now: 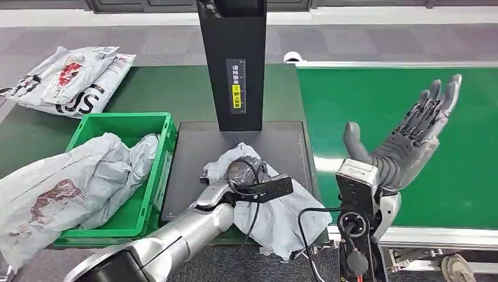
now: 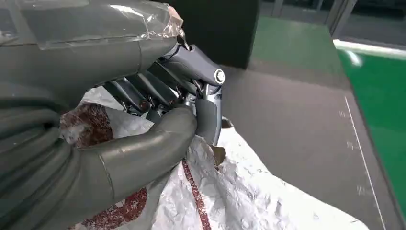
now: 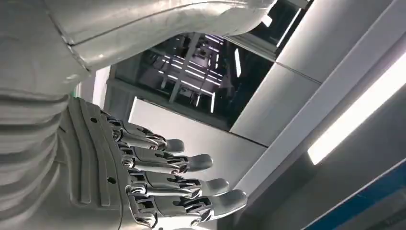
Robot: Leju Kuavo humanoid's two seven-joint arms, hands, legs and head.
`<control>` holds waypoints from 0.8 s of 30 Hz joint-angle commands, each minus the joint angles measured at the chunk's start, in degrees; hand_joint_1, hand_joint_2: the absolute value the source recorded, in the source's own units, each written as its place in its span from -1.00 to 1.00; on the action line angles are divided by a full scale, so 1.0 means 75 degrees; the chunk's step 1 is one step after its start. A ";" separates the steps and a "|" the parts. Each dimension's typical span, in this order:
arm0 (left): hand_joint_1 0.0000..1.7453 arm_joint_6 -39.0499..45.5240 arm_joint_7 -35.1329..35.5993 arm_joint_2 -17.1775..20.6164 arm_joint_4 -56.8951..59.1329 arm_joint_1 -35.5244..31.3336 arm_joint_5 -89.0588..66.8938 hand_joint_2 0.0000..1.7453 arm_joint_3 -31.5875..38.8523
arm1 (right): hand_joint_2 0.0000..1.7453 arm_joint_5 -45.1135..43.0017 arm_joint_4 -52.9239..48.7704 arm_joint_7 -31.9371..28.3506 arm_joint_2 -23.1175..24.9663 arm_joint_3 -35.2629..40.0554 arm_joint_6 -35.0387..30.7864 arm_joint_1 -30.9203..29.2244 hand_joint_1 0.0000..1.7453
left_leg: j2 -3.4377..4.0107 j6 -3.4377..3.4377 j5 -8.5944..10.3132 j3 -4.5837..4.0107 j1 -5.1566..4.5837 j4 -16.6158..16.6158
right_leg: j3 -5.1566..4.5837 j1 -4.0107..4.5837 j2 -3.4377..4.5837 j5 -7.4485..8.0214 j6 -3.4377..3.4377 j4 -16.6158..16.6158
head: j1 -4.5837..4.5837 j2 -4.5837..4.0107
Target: Moved the parcel from conveyor to table for the left to box.
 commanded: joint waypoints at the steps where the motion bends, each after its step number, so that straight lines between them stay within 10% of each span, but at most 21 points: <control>1: 1.00 0.0335 -0.0287 0.0109 0.0108 -0.0306 -0.0080 1.00 0.0506 | 1.00 0.0006 0.0448 -0.0042 0.0019 0.0002 0.0017 -0.0276 -1.00 | 0.0025 0.0000 -0.0004 0.0013 0.0008 -0.0005 | 0.0011 0.0010 0.0015 0.0006 -0.0006 -0.0014 | 0.0000 -0.0003; 24: 1.00 0.1164 -0.1022 0.0200 -0.2000 -0.0981 -0.0927 1.00 0.1669 | 1.00 -0.0252 0.0634 -0.0754 -0.0019 -0.0531 0.0017 -0.0144 -1.00 | 0.0011 0.0003 0.0004 0.0018 0.0011 -0.0013 | 0.0022 0.0014 0.0001 0.0010 -0.0005 -0.0025 | 0.0000 -0.0003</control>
